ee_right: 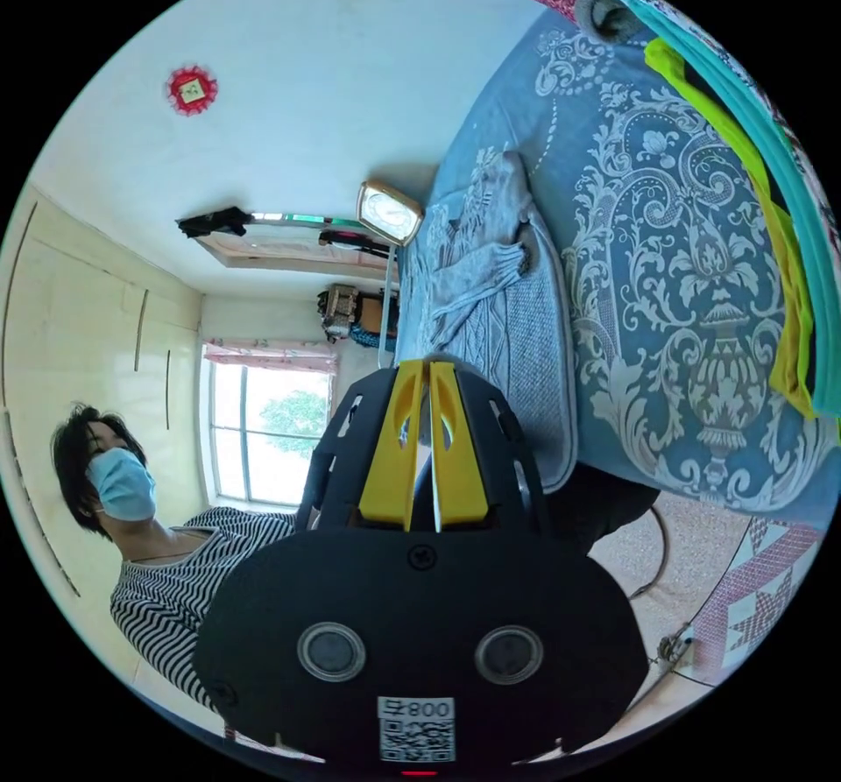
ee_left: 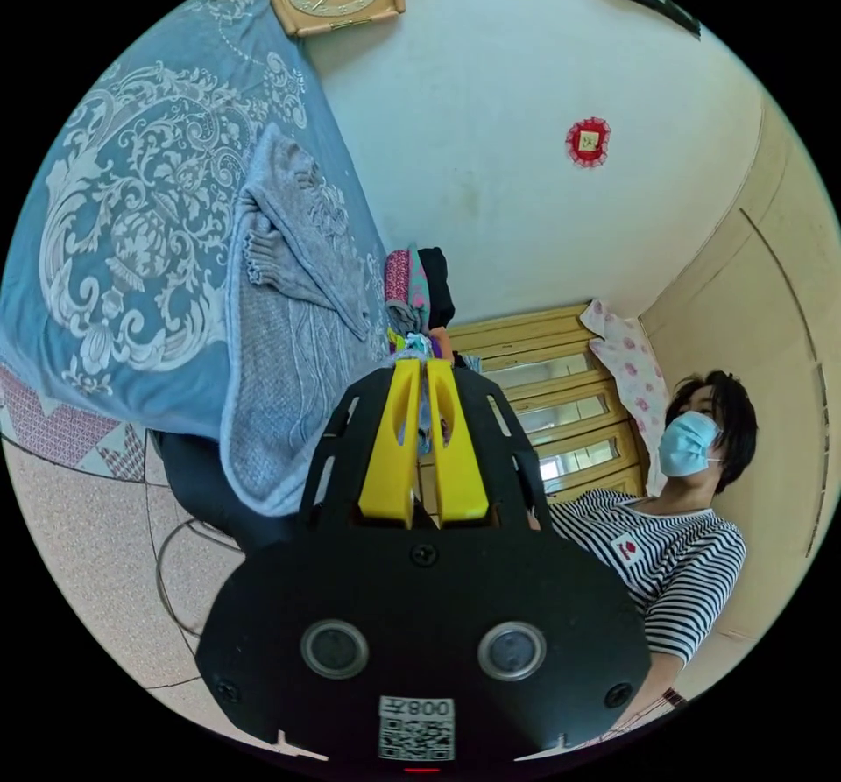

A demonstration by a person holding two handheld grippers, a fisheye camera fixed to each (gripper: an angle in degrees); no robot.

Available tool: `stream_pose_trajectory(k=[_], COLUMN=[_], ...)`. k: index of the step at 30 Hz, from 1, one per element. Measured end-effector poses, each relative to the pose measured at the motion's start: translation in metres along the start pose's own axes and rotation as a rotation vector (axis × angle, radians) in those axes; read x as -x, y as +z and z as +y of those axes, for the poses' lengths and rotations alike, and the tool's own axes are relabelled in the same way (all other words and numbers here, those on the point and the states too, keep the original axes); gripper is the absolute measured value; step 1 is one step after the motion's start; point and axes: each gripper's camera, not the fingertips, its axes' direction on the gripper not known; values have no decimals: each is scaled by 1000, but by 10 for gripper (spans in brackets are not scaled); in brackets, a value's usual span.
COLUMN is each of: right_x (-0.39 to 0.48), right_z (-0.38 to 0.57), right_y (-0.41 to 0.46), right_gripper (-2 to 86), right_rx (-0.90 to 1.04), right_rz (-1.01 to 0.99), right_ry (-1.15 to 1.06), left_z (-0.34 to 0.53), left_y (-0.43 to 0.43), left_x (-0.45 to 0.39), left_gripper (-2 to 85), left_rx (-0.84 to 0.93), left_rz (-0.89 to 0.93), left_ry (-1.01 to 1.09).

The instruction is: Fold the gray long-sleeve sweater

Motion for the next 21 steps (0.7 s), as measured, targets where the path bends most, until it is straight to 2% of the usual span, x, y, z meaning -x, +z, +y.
stream_pose_trajectory(k=[11,21], right_x=[-57,-93], right_z=[-112,-183], right_y=[56,83], right_gripper=[9,13], right_rx=[48,114], right_rz=[49,113], right_ry=[157,257], left_z=[-116,-159], left_y=[9,1], left_x=[0,-4], left_gripper=[15,18], left_rx=[5,-14], left_rz=[-139,-206], left_ry=[-148,-280])
